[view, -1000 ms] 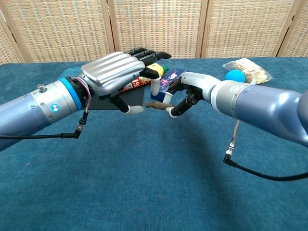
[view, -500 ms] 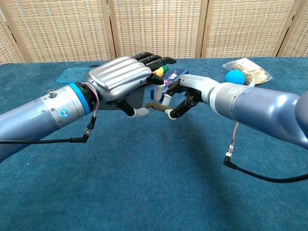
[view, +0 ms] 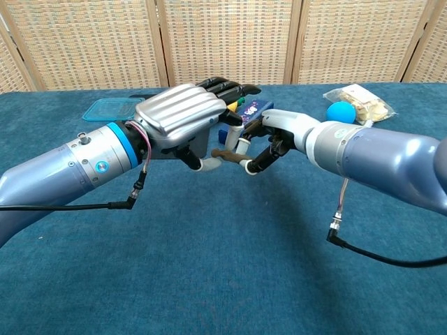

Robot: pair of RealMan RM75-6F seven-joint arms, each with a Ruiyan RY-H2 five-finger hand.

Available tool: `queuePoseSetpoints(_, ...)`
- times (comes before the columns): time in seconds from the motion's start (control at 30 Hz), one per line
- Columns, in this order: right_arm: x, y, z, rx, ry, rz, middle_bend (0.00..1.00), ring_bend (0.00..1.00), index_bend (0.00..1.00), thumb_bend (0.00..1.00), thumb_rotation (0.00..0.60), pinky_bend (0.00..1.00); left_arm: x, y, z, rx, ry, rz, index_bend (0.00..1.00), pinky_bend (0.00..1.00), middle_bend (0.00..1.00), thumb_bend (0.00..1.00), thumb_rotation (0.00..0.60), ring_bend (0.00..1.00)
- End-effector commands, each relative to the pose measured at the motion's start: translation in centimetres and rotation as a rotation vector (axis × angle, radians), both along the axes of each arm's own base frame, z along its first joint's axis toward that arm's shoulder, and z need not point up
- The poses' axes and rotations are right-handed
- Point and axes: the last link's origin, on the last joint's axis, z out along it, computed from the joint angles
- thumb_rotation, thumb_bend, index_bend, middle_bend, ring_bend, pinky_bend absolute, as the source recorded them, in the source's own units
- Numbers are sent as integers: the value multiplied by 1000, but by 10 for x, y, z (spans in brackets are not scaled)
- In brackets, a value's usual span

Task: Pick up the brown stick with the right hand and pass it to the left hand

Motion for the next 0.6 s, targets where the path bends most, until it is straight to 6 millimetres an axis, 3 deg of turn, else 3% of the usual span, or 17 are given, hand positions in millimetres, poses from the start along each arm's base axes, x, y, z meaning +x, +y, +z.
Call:
queuePoseSetpoints(0.03, -1, 0, 0, 0, 2, 1, 99, 0, 756, 589, 600, 0, -1, 1, 0, 3, 3, 3, 546, 0, 0, 327, 600, 0)
queuePoseSetpoints(0.6, -2, 1, 1, 2, 0, 1, 99, 0, 757, 589, 600, 0, 0, 1, -3, 8, 5, 20, 580, 0, 0, 419, 600, 0)
